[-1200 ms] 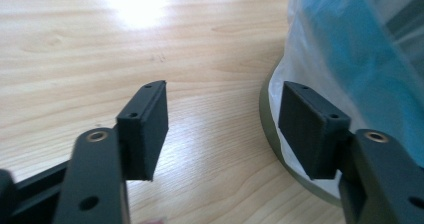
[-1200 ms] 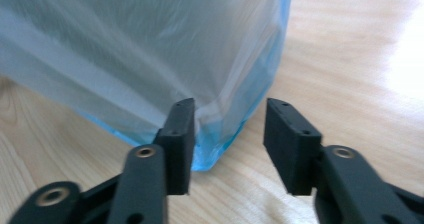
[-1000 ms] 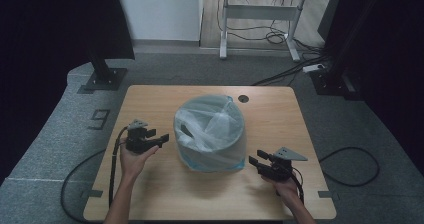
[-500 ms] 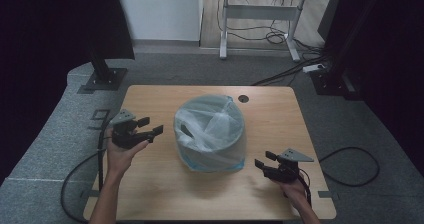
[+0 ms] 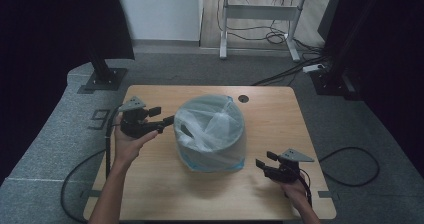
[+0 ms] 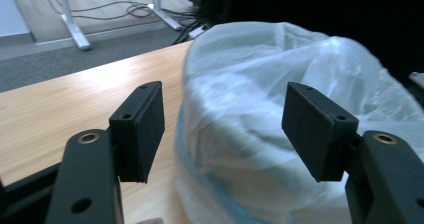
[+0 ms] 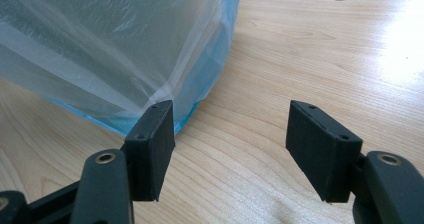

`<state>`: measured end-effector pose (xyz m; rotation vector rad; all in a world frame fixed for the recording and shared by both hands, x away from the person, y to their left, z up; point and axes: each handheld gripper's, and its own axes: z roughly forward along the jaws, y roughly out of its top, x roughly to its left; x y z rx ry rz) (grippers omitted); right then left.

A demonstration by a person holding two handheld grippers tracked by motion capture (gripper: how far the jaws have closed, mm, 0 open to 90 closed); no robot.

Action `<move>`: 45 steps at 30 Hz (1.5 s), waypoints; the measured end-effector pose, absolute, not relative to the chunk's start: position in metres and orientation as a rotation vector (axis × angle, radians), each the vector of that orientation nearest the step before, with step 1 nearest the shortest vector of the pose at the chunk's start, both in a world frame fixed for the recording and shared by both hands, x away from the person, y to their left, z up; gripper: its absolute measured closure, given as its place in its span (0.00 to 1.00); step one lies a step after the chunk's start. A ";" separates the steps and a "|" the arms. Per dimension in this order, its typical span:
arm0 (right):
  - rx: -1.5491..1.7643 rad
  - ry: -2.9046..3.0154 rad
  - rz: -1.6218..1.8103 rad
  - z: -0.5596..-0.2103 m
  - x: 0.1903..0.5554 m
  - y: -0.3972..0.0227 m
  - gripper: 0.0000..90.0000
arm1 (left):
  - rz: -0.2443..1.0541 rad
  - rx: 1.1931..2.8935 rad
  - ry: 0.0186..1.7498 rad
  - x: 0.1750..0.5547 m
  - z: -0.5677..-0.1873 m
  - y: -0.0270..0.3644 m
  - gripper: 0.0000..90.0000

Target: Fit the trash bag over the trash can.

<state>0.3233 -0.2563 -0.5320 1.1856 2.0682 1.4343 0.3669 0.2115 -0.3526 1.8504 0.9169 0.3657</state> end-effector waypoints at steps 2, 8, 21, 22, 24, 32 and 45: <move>1.186 2.076 1.433 -0.532 0.323 -0.256 0.39 | 0.363 1.872 0.897 0.369 -0.349 0.205 0.37; 1.175 2.083 1.425 -0.532 0.322 -0.255 0.39 | 0.336 1.914 0.864 0.379 -0.342 0.187 0.37; 1.142 2.109 1.399 -0.532 0.321 -0.252 0.40 | 0.279 1.973 0.814 0.399 -0.338 0.158 0.37; 1.141 2.106 1.400 -0.532 0.321 -0.252 0.40 | 0.286 1.977 0.809 0.400 -0.338 0.157 0.38; 1.143 2.104 1.400 -0.532 0.321 -0.253 0.40 | 0.267 1.974 0.805 0.405 -0.337 0.154 0.38; 1.154 2.094 1.400 -0.531 0.322 -0.256 0.40 | 0.181 1.979 0.802 0.417 -0.344 0.143 0.38; 1.148 2.100 1.397 -0.531 0.322 -0.255 0.42 | 0.170 2.100 0.734 0.425 -0.336 0.102 0.38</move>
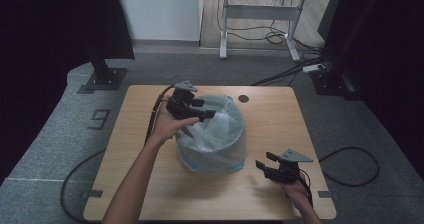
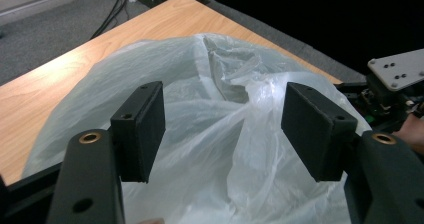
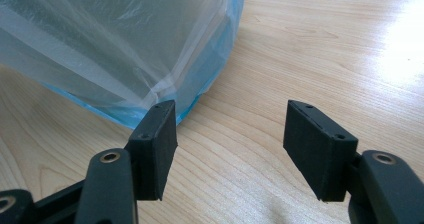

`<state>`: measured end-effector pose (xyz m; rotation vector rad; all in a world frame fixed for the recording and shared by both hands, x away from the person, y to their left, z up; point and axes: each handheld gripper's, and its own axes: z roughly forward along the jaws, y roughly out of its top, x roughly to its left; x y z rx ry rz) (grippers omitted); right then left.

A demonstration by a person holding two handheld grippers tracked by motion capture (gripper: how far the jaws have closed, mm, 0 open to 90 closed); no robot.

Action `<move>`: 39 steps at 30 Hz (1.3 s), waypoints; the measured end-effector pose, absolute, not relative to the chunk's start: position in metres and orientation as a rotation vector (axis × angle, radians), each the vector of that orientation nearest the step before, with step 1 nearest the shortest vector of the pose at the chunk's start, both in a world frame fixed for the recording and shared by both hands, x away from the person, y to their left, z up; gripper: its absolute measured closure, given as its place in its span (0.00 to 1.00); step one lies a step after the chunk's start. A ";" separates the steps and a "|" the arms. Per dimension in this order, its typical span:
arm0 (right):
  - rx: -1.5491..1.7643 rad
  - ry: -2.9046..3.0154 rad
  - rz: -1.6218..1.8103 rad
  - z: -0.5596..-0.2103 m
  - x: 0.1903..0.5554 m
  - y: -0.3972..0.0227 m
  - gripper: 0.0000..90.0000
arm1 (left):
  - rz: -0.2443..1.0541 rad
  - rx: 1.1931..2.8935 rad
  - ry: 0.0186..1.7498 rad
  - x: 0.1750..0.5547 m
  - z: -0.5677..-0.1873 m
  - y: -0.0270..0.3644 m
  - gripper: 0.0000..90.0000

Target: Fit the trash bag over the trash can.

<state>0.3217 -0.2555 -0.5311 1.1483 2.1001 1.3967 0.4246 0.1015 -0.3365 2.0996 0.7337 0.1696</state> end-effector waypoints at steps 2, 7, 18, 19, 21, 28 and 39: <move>1.148 2.098 1.398 -0.531 0.322 -0.256 0.42 | 0.188 2.127 0.739 0.426 -0.338 0.094 0.38; 1.146 2.105 1.395 -0.531 0.322 -0.256 0.42 | 0.200 2.180 0.761 0.431 -0.342 0.081 0.45; 1.146 2.108 1.397 -0.531 0.322 -0.257 0.42 | 0.175 2.297 0.813 0.441 -0.353 0.056 0.49; 1.147 2.105 1.398 -0.531 0.322 -0.257 0.42 | 0.171 2.308 0.817 0.442 -0.354 0.055 0.49; 1.149 2.105 1.398 -0.531 0.322 -0.258 0.42 | 0.156 2.328 0.820 0.445 -0.355 0.052 0.49; 1.147 2.106 1.397 -0.530 0.322 -0.259 0.42 | 0.126 2.376 0.822 0.451 -0.358 0.044 0.49; 1.139 2.114 1.396 -0.530 0.322 -0.259 0.42 | 0.103 2.433 0.814 0.455 -0.368 0.034 0.47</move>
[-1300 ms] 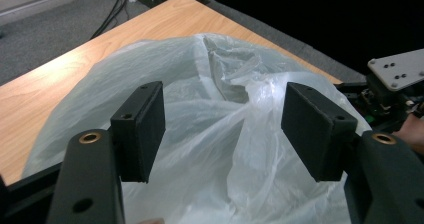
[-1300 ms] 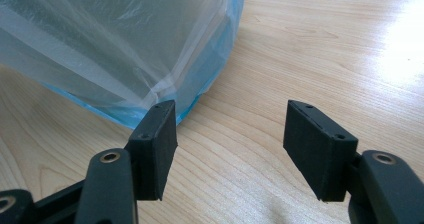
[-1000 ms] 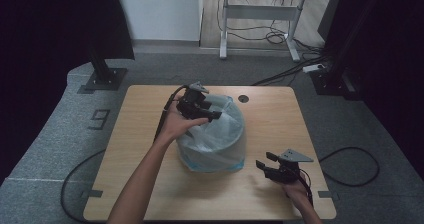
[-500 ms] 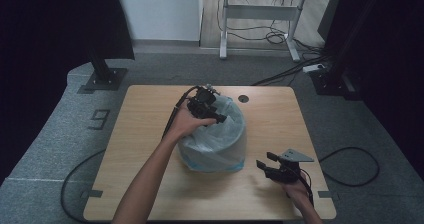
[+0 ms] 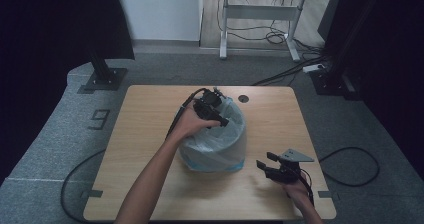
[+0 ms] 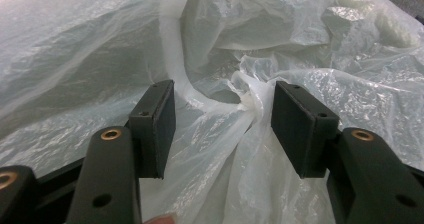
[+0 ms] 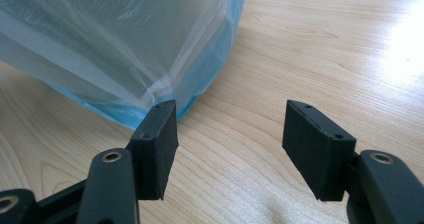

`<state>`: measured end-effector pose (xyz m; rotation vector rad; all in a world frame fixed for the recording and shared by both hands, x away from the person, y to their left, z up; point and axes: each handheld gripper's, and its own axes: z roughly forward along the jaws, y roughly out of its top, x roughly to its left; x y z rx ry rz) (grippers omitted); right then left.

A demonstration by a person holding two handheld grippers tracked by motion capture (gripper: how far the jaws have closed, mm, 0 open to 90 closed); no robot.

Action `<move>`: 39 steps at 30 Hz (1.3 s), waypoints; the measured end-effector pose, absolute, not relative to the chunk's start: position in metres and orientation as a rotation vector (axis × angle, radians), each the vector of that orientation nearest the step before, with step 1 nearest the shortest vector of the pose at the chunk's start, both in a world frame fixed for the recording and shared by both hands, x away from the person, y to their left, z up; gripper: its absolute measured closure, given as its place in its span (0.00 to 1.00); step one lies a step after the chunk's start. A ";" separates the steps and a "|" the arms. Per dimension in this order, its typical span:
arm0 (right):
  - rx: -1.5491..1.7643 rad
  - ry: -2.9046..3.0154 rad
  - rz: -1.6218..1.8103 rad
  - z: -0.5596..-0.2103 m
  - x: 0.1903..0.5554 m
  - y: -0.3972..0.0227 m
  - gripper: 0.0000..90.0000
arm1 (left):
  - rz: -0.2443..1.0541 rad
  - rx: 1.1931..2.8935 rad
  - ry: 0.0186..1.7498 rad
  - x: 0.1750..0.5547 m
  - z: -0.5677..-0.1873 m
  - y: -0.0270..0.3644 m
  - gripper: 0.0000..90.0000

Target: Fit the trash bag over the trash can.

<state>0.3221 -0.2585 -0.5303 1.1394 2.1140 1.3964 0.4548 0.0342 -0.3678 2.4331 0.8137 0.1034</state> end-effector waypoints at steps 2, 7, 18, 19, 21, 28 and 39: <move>1.141 2.113 1.396 -0.530 0.322 -0.259 0.42 | 0.108 2.418 0.813 0.455 -0.366 0.036 0.47; 1.145 2.110 1.396 -0.530 0.322 -0.259 0.42 | 0.097 2.300 0.796 0.455 -0.353 0.051 0.47; 1.143 2.116 1.391 -0.532 0.323 -0.259 0.42 | 0.133 2.222 0.843 0.470 -0.349 0.058 0.47; 1.143 2.116 1.391 -0.532 0.323 -0.260 0.42 | 0.132 2.228 0.850 0.470 -0.350 0.057 0.46; 1.145 2.111 1.390 -0.532 0.323 -0.261 0.42 | 0.130 2.246 0.866 0.472 -0.353 0.055 0.46; 1.134 2.117 1.387 -0.532 0.322 -0.259 0.42 | 0.111 2.306 0.931 0.478 -0.364 0.053 0.44; 1.120 2.129 1.377 -0.533 0.322 -0.258 0.42 | 0.178 2.228 0.897 0.460 -0.339 0.076 0.44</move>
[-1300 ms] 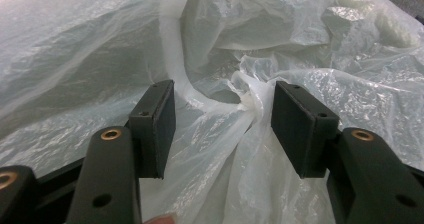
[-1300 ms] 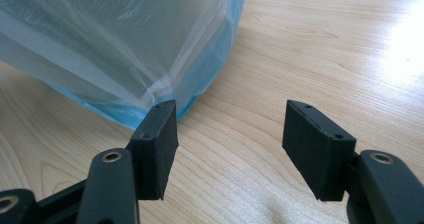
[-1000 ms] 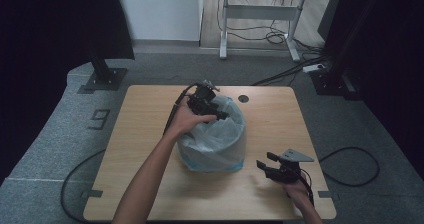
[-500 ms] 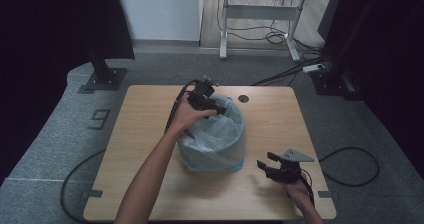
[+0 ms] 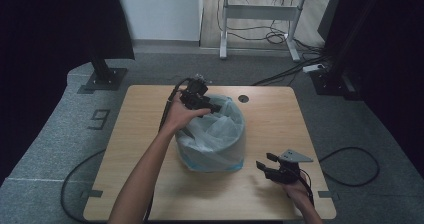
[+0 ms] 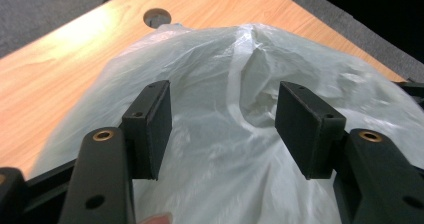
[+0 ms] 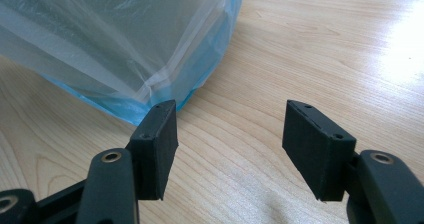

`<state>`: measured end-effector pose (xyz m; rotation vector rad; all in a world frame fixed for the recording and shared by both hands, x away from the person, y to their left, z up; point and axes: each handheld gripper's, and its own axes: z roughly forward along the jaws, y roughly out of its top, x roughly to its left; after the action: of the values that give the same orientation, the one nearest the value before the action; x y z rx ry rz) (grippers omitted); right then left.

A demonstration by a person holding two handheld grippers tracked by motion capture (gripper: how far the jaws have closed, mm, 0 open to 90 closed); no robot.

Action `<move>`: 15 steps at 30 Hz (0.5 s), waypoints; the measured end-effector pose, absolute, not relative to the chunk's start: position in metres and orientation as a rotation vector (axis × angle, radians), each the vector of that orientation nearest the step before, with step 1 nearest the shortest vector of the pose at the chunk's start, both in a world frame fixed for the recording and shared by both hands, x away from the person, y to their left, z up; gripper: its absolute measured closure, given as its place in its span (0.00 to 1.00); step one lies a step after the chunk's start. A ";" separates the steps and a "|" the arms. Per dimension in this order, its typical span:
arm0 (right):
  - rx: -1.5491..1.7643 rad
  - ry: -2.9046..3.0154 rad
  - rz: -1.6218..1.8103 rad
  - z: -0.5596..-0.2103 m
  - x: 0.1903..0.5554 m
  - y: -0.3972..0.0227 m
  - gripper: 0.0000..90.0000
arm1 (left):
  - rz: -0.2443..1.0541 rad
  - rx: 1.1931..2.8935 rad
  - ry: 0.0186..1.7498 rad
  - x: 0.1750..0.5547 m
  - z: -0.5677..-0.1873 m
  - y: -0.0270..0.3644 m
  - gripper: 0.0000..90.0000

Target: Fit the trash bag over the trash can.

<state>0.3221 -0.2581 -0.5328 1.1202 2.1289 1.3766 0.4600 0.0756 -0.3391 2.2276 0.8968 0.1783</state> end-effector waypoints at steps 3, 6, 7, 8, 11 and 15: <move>1.118 2.132 1.374 -0.533 0.322 -0.257 0.42 | 0.194 2.236 0.888 0.452 -0.336 0.085 0.45; 1.116 2.136 1.370 -0.534 0.322 -0.256 0.42 | 0.200 2.265 0.883 0.446 -0.339 0.094 0.46; 1.116 2.136 1.370 -0.534 0.322 -0.256 0.42 | 0.199 2.278 0.885 0.444 -0.340 0.096 0.47; 1.113 2.136 1.370 -0.534 0.322 -0.255 0.42 | 0.189 2.291 0.882 0.442 -0.343 0.100 0.49; 1.107 2.142 1.369 -0.534 0.321 -0.254 0.42 | 0.186 2.325 0.881 0.439 -0.347 0.106 0.51; 1.106 2.146 1.366 -0.535 0.321 -0.254 0.42 | 0.180 2.365 0.877 0.436 -0.352 0.108 0.56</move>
<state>0.3214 -0.2541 -0.5348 1.1059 2.1456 1.3655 0.4357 0.1083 -0.3522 2.3653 0.8766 0.1801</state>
